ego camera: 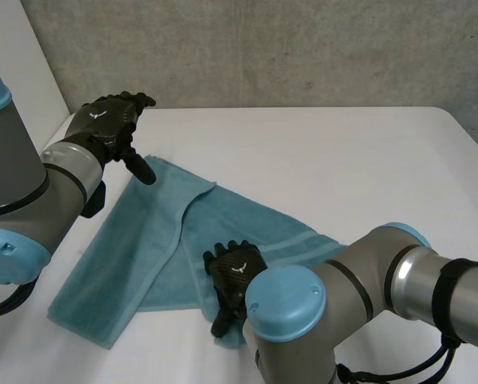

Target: Fold the laundry

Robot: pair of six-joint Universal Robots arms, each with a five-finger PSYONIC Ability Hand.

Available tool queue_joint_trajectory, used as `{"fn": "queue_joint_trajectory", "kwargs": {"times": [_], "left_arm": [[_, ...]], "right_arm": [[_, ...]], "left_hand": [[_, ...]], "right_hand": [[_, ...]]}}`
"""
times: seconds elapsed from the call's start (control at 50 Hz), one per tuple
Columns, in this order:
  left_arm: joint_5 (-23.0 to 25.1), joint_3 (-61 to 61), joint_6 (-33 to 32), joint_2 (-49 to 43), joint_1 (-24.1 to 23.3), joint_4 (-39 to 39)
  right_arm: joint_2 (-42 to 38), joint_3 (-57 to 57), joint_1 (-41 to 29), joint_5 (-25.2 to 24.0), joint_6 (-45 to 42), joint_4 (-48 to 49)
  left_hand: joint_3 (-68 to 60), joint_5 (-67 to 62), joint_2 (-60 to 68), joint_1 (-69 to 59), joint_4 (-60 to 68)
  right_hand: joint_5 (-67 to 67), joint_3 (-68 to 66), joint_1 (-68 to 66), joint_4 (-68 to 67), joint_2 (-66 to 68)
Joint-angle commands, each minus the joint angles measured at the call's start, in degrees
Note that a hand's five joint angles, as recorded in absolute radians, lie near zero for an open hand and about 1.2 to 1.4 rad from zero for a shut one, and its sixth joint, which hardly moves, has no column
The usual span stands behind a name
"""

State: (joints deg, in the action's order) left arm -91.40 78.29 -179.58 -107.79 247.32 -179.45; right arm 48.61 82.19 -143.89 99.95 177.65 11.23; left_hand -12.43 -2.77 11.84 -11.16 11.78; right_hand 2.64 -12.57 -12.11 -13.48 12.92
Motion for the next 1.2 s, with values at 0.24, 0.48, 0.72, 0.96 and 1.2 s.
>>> {"fn": "queue_joint_trajectory", "kwargs": {"times": [0.24, 0.48, 0.72, 0.96, 1.2], "left_arm": [[0.0, 0.0, 0.0, 0.0, -0.5, 0.0], [0.0, -0.1, 0.0, 0.0, -0.5, 0.0], [0.3, 0.0, -0.2, -0.8, -0.6, -0.1], [2.2, -0.2, -3.0, -6.6, -0.5, -4.5], [18.7, -1.6, -11.8, -17.4, -1.2, -13.0]], "right_arm": [[1.0, -0.2, 1.8, 0.7, -3.0, -0.2], [3.6, 0.1, 6.4, 1.4, -5.6, -0.7], [9.2, 0.3, 10.3, 0.4, -6.6, -0.9], [24.3, 1.5, 21.9, -9.5, -15.2, -12.6], [30.8, 5.8, 23.7, -18.8, -20.3, -27.0]], "left_hand": [[2.4, 2.8, -1.8, 1.2, -1.8], [2.4, 2.8, -1.8, 1.2, -1.8], [2.4, 2.8, -1.8, 1.2, -1.8], [0.5, 0.9, 0.1, -0.7, 0.1], [-6.2, -5.8, 6.8, -7.4, 6.8]], "right_hand": [[-2.6, 2.6, 2.1, 3.5, -2.9], [0.1, -0.2, -0.6, 0.7, -0.2], [67.4, -67.4, -67.9, -66.5, 67.1], [67.4, -67.4, -67.9, -66.5, 67.1], [67.4, -67.4, -67.9, -66.5, 67.1]]}}
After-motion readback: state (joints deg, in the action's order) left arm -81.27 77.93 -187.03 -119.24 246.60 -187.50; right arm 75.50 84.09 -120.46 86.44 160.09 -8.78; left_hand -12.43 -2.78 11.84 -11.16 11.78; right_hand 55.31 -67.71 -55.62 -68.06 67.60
